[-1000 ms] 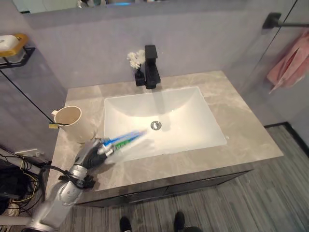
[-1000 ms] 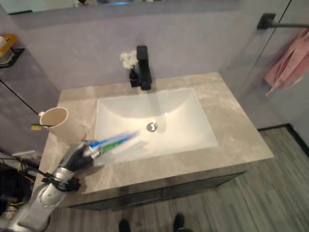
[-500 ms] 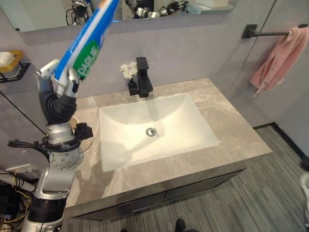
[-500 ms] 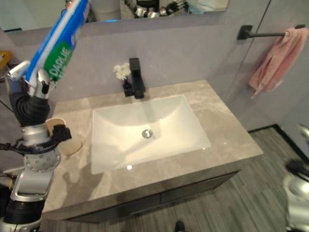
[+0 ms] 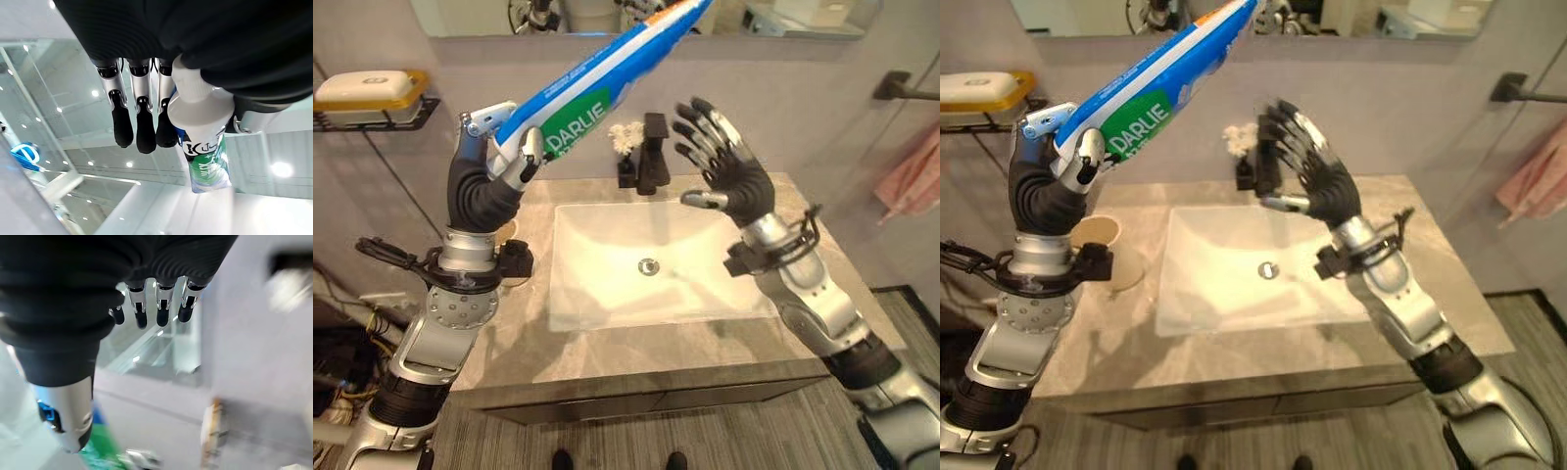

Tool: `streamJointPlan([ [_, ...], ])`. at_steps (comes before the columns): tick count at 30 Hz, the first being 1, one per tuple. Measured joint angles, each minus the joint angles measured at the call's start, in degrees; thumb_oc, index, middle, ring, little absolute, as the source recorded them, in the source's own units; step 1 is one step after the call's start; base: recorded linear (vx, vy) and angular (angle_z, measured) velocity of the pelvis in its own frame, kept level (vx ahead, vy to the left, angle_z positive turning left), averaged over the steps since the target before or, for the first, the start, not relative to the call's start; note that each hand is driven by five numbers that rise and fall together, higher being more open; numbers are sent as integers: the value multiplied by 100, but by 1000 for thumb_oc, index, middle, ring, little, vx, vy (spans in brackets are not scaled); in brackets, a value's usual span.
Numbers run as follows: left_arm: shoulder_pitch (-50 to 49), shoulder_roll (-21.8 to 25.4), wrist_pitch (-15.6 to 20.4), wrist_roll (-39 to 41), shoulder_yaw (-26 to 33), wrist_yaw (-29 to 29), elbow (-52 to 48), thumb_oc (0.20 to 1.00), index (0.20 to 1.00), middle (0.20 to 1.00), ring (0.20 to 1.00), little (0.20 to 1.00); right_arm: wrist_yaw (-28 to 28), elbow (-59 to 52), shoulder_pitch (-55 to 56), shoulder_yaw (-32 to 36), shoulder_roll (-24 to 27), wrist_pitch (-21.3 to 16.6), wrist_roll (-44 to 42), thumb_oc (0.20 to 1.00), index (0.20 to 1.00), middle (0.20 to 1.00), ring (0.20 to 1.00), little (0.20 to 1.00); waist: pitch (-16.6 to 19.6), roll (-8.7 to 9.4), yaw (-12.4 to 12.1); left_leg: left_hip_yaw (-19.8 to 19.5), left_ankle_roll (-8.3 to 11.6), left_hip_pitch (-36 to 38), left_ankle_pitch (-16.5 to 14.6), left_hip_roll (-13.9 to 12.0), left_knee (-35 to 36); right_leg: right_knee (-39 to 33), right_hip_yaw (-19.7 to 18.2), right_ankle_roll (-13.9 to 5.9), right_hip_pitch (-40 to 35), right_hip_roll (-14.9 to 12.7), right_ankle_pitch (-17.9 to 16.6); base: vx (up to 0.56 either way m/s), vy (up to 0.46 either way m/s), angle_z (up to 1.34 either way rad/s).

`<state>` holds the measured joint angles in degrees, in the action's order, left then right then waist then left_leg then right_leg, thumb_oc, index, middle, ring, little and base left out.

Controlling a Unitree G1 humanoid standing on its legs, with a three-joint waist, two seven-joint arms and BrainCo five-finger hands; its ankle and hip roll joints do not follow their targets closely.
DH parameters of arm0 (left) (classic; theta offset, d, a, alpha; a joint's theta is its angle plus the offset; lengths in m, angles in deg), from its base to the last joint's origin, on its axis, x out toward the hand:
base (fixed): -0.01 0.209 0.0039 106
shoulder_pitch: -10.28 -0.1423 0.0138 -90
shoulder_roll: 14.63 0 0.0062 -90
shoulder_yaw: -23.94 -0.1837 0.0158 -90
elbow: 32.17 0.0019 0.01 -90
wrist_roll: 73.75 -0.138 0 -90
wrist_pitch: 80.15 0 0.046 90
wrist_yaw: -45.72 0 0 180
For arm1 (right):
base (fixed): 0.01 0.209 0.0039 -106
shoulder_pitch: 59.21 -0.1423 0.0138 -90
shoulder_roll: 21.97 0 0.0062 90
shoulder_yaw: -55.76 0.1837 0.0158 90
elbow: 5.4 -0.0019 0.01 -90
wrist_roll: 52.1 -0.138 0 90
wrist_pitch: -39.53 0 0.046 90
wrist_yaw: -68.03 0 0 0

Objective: Put brush and paste in cup on sink, flatten towel.

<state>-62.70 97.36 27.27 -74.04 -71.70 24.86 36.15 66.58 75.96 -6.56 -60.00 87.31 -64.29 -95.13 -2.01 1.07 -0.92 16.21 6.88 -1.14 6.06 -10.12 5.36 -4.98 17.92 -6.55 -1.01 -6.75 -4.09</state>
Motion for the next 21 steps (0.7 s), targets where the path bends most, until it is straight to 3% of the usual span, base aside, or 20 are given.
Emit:
streamJointPlan([
  [3, -413, -9, 107, 441, 34, 238, -11, 200, 200, 200, 200, 200, 207, -17, -298, -127, -108, 3, -240, 1000, 1000, 1000, 1000, 1000, -80, 96, -248, -116, -1, -42, 0, 26, 0, 0, 115, -29, -82, -23, 42, 7, -3, 25],
  [8, -509, -228, 131, 938, 22, 483, 30, 200, 200, 200, 200, 200, 450, -5, -330, -170, -223, 10, -620, 1000, 1000, 1000, 1000, 1000, -116, 184, -381, -335, -16, -136, -5, 63, 0, -1, 332, -58, -101, -53, 94, 1, 7, 23],
  [15, -230, -239, 132, 1094, -211, 683, 396, 200, 200, 200, 200, 200, 727, 50, -470, -744, -870, 271, -1392, 1000, 1000, 1000, 1000, 1000, -117, 190, -353, -451, -28, -179, 7, 141, -3, 0, 432, -53, -116, -101, 102, 3, 16, 6],
  [21, -152, -239, 134, 1115, -214, 793, 436, 200, 200, 200, 200, 200, 857, 50, -492, -833, -1002, 362, -1467, 1000, 1000, 1000, 1000, 1000, -118, 189, -469, -480, -37, -192, 13, 186, -3, 0, 487, -58, -142, -141, 106, 14, 22, 6],
])
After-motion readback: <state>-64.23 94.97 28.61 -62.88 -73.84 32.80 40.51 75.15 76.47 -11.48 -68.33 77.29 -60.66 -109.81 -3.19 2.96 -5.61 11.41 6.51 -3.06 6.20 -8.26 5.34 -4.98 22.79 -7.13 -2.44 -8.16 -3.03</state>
